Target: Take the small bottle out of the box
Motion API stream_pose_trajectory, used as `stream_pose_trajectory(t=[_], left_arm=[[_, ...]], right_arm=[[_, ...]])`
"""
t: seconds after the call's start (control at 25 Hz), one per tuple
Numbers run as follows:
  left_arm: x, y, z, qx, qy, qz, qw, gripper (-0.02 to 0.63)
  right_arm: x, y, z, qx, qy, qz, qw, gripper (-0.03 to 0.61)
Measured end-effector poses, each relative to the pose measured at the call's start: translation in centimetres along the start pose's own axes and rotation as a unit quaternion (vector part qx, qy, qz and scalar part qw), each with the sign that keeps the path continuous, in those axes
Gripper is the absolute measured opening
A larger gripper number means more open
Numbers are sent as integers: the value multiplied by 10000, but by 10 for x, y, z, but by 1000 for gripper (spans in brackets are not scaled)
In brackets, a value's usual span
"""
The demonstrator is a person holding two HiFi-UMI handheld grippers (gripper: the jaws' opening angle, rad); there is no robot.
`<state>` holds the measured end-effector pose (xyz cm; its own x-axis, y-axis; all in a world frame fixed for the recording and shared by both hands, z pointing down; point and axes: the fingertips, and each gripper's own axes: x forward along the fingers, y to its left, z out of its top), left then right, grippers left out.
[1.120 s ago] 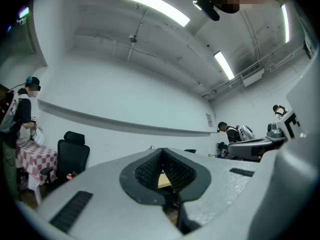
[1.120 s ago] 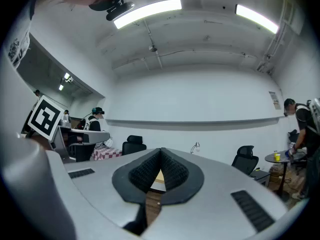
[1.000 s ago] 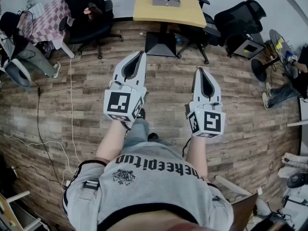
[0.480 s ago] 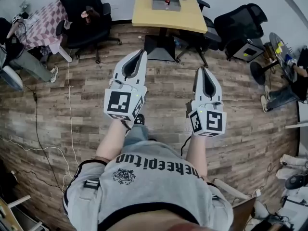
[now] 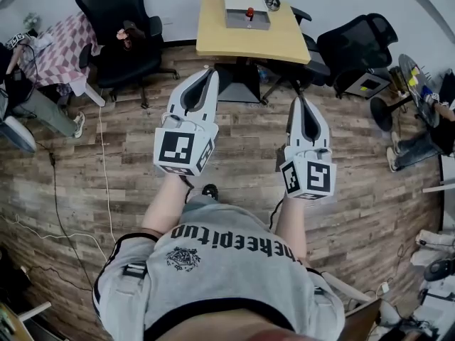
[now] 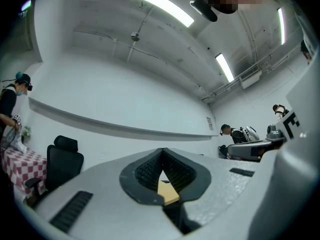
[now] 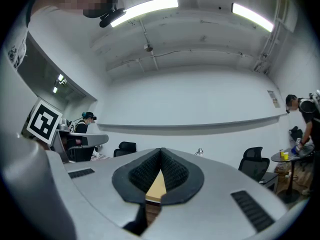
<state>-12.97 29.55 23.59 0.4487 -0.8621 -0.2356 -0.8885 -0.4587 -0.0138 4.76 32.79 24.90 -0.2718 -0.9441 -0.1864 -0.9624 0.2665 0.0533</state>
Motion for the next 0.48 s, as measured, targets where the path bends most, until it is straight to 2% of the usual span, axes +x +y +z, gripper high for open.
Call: stream_pose_trajectory(t=[0.32,0.48], left_arm=[[32,52,-2,31,-126,-131,9998,3],[41,73,-12,-101,-73,-139,9998,3]], right_arm=[[58,16,-7,-9,-117,-90,9999,2],[77,25,-16,-5,-6,-98,10000,2]])
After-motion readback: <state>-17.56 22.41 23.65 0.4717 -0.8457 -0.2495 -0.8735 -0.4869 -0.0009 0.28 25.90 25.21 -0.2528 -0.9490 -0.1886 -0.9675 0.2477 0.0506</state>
